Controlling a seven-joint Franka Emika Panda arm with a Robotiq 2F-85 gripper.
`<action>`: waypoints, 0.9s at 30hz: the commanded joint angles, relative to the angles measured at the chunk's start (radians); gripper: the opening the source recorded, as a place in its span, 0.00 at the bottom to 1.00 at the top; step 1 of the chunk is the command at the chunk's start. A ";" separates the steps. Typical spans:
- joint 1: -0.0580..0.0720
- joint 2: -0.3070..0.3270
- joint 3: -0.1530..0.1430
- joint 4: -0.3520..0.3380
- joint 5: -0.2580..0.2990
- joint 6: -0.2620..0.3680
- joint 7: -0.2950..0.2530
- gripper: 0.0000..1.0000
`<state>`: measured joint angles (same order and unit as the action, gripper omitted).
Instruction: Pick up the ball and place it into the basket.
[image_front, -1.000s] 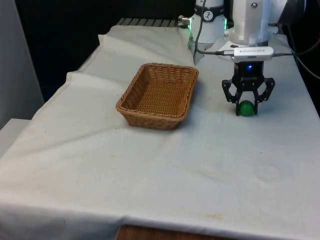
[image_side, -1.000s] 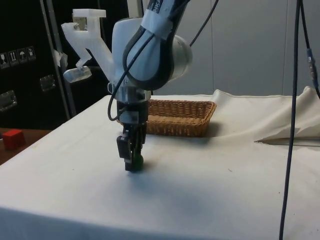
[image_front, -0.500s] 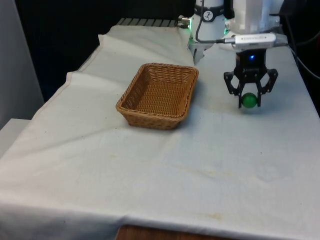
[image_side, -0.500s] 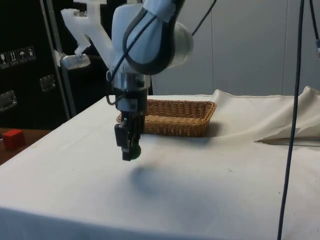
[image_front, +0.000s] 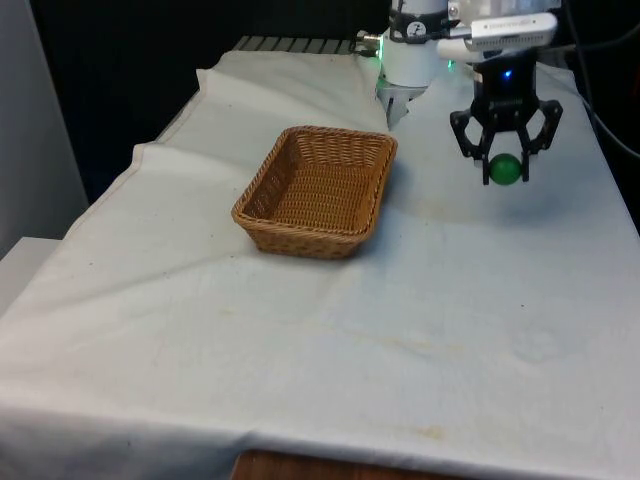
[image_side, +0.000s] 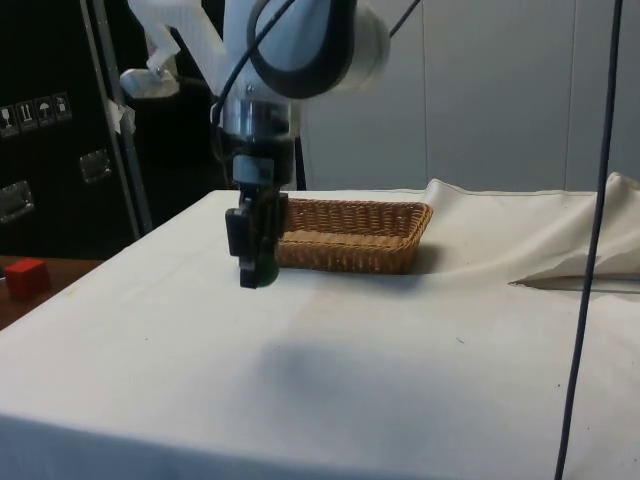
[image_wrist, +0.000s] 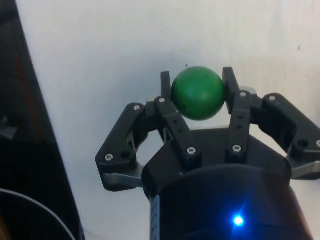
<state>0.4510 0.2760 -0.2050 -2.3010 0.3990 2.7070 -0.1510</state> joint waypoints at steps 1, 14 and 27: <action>0.006 -0.013 -0.011 -0.008 -0.020 -0.009 0.014 0.01; 0.003 -0.094 -0.027 -0.007 -0.046 -0.078 0.020 0.01; 0.000 -0.162 -0.035 0.007 -0.112 -0.154 0.065 0.01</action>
<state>0.4490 0.1200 -0.2330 -2.2970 0.3150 2.5690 -0.1090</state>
